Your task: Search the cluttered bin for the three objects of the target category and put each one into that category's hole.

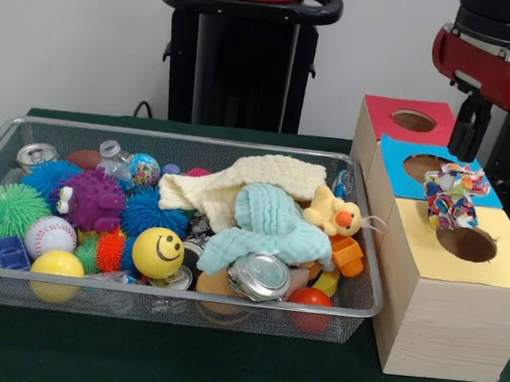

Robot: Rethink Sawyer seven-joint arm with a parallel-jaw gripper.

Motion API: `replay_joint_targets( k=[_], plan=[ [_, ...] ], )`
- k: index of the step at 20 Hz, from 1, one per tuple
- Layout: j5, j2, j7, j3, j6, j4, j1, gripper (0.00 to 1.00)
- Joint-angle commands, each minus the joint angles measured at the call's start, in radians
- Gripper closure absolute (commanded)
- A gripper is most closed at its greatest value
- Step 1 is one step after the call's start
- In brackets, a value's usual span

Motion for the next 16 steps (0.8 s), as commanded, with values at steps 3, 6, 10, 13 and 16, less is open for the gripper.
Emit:
replay_joint_targets(
  k=[3,6,10,13,16],
  plan=[
    [0.005,0.022,0.118,0.086,-0.026,0.141,-0.006,1.00],
    [0.006,0.028,0.117,0.091,-0.030,0.141,-0.006,1.00],
    [0.013,0.043,0.117,0.103,-0.049,0.144,-0.011,1.00],
    [0.012,0.049,0.101,0.113,-0.047,0.141,-0.019,1.00],
    [0.015,0.055,0.100,0.120,-0.050,0.139,-0.021,1.00]
  ],
)
